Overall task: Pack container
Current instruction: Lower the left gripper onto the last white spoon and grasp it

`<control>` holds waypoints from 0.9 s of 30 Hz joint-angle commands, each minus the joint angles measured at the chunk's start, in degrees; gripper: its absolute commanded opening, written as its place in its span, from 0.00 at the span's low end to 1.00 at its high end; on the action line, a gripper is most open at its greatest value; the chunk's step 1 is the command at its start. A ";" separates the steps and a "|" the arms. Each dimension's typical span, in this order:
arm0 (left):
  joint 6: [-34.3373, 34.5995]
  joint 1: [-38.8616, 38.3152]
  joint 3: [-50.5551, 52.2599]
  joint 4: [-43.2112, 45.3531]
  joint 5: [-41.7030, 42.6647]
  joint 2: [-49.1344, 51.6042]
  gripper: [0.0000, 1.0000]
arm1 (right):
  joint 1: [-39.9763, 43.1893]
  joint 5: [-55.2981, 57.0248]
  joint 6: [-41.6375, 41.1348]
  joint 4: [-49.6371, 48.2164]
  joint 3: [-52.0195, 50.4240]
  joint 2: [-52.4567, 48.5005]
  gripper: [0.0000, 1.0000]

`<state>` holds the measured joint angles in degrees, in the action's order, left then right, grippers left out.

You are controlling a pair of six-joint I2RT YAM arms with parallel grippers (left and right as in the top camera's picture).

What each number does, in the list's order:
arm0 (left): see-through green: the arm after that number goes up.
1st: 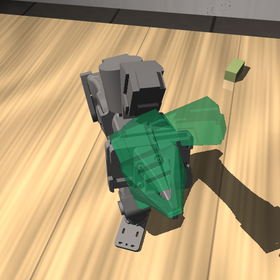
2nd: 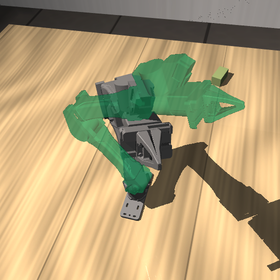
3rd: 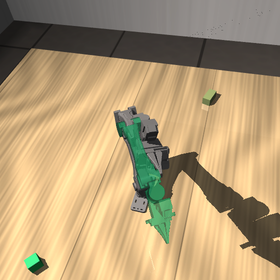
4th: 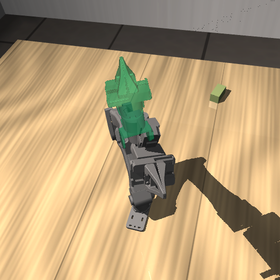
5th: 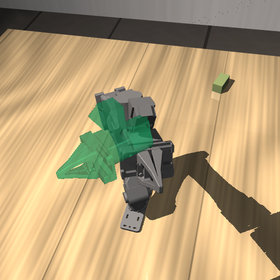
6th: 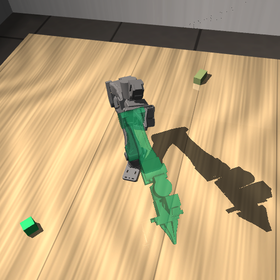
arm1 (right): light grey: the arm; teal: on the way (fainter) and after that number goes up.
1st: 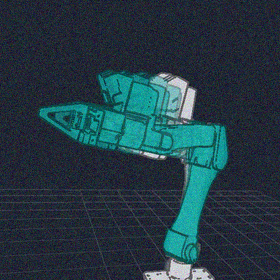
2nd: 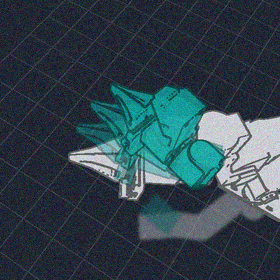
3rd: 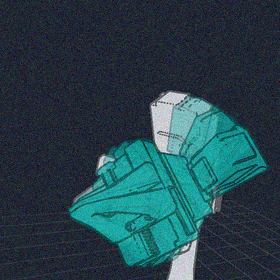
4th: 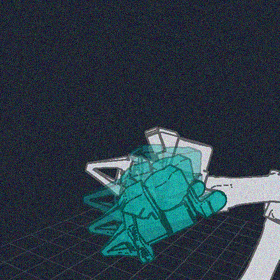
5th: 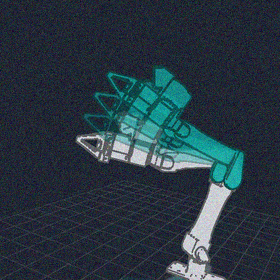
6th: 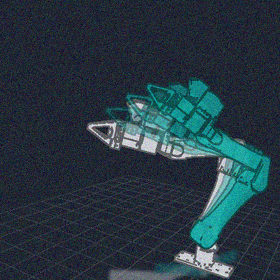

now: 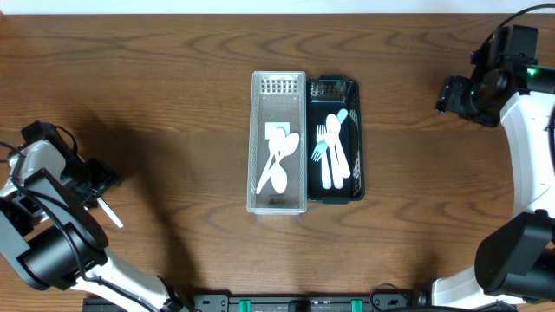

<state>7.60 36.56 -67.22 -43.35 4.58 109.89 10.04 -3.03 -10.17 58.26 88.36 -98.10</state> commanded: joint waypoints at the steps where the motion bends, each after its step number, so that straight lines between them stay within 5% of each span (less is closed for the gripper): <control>1: -0.48 0.24 0.59 -0.46 0.59 2.75 0.40 | 0.07 -0.02 0.59 0.00 -0.31 -0.46 0.72; 5: -0.46 0.24 0.59 -0.57 0.59 2.75 0.33 | 0.07 -0.02 0.61 0.04 -0.31 -0.46 0.72; 12: -0.48 0.24 0.59 -0.92 0.59 2.75 0.07 | 0.07 -0.02 0.61 0.02 -0.31 -0.46 0.72; 27: -0.48 -2.43 -0.31 -3.76 0.61 -3.19 0.05 | 0.07 -0.02 0.61 -0.02 -0.31 -0.46 0.72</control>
<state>7.42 36.03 -67.29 -45.80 4.75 109.54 10.04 -3.03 -10.15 58.26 88.36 -98.10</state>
